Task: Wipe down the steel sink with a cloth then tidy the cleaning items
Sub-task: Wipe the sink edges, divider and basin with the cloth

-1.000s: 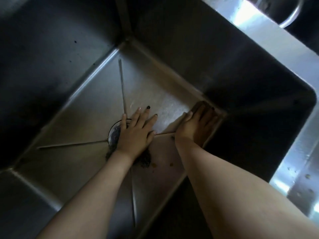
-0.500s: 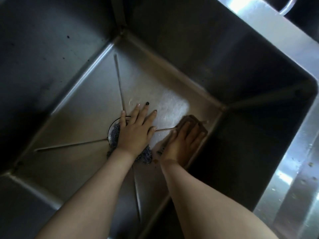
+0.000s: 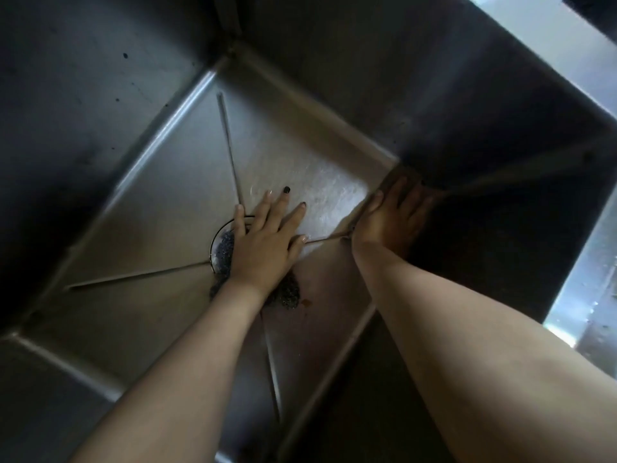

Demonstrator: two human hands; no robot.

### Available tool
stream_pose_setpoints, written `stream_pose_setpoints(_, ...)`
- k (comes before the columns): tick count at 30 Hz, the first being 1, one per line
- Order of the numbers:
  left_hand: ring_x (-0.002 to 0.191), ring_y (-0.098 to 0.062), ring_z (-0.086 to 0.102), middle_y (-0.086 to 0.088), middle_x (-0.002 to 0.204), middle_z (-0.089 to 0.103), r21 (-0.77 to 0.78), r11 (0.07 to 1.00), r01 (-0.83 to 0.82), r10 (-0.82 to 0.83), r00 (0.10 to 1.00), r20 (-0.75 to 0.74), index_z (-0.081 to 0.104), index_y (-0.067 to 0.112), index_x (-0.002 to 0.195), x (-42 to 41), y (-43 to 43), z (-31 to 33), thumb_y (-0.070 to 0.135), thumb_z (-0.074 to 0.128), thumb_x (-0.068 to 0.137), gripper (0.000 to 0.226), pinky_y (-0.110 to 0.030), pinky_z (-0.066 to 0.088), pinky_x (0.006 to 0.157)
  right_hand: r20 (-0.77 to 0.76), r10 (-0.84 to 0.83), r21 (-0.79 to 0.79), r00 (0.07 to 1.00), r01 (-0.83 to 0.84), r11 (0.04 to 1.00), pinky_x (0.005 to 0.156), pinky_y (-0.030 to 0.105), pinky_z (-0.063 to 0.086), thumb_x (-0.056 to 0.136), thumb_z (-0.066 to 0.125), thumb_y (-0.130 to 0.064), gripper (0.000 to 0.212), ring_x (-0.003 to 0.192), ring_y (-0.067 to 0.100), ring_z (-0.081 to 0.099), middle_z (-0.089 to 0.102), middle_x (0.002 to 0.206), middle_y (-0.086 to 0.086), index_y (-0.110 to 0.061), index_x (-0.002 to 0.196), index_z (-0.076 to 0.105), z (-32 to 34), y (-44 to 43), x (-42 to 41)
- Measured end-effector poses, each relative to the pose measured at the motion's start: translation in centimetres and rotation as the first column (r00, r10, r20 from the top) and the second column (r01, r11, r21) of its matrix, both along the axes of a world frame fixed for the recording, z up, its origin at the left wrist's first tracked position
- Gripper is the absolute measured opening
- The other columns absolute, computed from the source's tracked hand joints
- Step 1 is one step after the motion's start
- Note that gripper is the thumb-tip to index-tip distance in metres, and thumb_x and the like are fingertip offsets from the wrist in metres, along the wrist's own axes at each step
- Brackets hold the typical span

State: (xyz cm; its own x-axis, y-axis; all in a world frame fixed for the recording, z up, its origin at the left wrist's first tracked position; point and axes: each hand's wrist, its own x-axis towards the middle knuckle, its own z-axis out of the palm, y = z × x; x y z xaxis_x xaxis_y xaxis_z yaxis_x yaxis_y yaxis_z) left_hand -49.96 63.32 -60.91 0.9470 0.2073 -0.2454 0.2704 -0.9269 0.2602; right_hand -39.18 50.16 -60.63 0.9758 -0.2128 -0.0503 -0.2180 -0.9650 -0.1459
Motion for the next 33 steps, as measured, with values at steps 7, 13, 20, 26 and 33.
stream_pose_setpoints(7,0.142,-0.025,0.020,0.000,0.152,0.027,0.005,1.000,0.007,-0.007,1.000,0.019,0.036,0.029,0.140,-0.1,0.0,0.0,0.049,0.022,0.089,0.057,-0.060,0.009,0.108,-0.076,0.030,0.015,0.997,-0.029,0.999,0.111,0.043,0.015,0.095,0.029,-0.033,0.050,0.134,0.042,0.032,0.038,0.145,0.018,-0.011,0.138,0.043,-0.4,0.9,-6.1)
stream_pose_setpoints(13,0.142,-0.026,0.021,-0.001,0.152,0.029,0.007,1.000,0.014,-0.014,1.000,0.020,0.037,0.029,0.140,-0.1,0.1,0.0,0.048,0.023,0.089,0.056,-0.060,0.009,0.108,-0.221,0.134,-0.018,0.966,-0.142,0.990,0.109,0.039,0.010,0.089,0.034,-0.031,0.051,0.129,0.040,0.030,0.051,0.135,0.020,-0.008,0.130,0.053,-0.4,1.5,-12.3)
stream_pose_setpoints(20,0.142,-0.024,0.020,0.001,0.153,0.026,-0.004,1.000,0.010,-0.010,1.000,0.021,0.036,0.030,0.140,-0.3,0.1,0.0,0.050,0.021,0.089,0.057,-0.059,0.009,0.109,-0.247,0.102,0.054,0.963,-0.092,0.994,0.113,0.035,-0.010,0.101,0.028,-0.029,0.053,0.144,0.034,-0.007,-0.001,0.158,0.011,-0.018,0.150,0.008,0.0,0.5,-6.2)
stream_pose_setpoints(26,0.142,-0.023,0.021,0.002,0.153,0.026,-0.017,1.000,-0.004,0.005,0.999,0.036,0.038,0.031,0.139,-0.3,0.1,-0.2,0.050,0.021,0.087,0.058,-0.059,0.009,0.109,-0.039,0.074,-0.147,0.996,-0.079,0.986,0.101,0.045,0.039,0.089,0.042,-0.032,0.045,0.117,0.039,0.054,0.057,0.128,0.019,-0.010,0.125,0.058,-0.2,-0.3,-1.3)
stream_pose_setpoints(33,0.143,-0.020,0.018,0.003,0.152,0.028,-0.037,0.999,-0.027,0.028,0.999,0.042,0.036,0.032,0.140,-0.3,0.0,0.1,0.050,0.019,0.087,0.058,-0.058,0.008,0.110,-0.130,0.111,-0.028,0.985,-0.116,0.993,0.112,0.038,-0.006,0.098,0.029,-0.032,0.053,0.142,0.037,0.011,0.017,0.155,0.015,-0.011,0.147,0.023,0.8,-0.5,-3.9)
